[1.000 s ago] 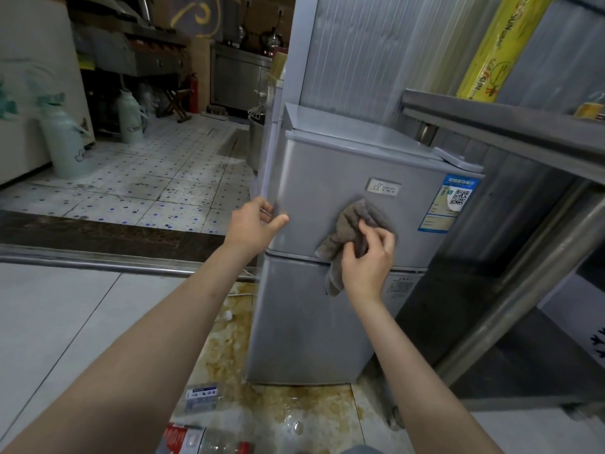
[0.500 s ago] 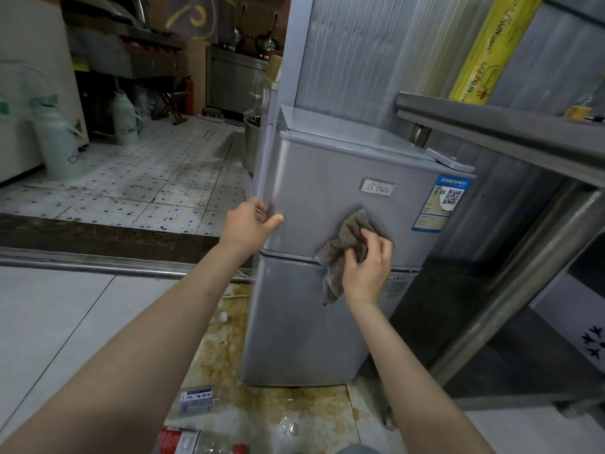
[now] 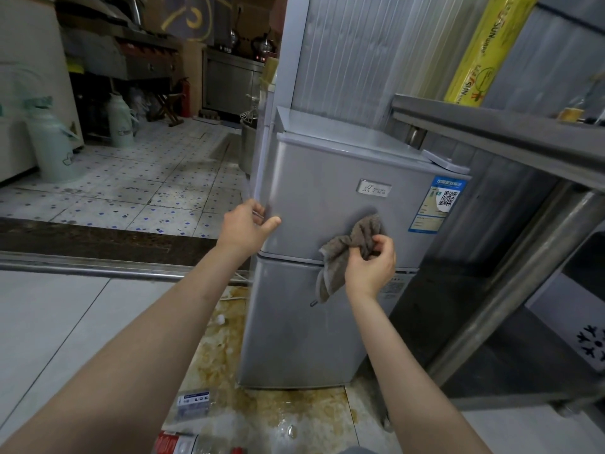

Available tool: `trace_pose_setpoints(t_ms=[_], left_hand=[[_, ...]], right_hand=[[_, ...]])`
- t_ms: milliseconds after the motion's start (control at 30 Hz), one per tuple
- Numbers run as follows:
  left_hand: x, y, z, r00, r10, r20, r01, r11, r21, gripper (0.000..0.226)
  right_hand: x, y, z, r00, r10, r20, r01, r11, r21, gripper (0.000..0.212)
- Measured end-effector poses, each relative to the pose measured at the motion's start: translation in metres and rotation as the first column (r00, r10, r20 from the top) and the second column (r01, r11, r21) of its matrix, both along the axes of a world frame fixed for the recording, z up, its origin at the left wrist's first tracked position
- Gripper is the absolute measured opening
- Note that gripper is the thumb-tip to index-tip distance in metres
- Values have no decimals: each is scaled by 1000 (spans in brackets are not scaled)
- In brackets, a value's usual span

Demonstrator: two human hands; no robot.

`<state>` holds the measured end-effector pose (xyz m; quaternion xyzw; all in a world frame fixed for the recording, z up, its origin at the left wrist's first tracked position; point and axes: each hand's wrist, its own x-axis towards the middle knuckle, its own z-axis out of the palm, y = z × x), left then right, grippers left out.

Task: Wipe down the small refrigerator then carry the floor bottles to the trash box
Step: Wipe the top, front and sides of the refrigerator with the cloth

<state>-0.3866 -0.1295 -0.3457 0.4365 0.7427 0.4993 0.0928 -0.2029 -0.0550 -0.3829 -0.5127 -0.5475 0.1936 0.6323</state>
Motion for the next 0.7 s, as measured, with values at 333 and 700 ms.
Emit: trace_pose_setpoints(t_ms=[333,700], left_hand=[[-1,1,0,1000,2,3,-2,1000,3,30],[-1,2,-2,1000,-6,9,6,1000,13,25]], right_hand=[[-25,-22,-22,936,122,329,-159,983,88,24],[44,24,12,982,-170,86,169,985,22,22]])
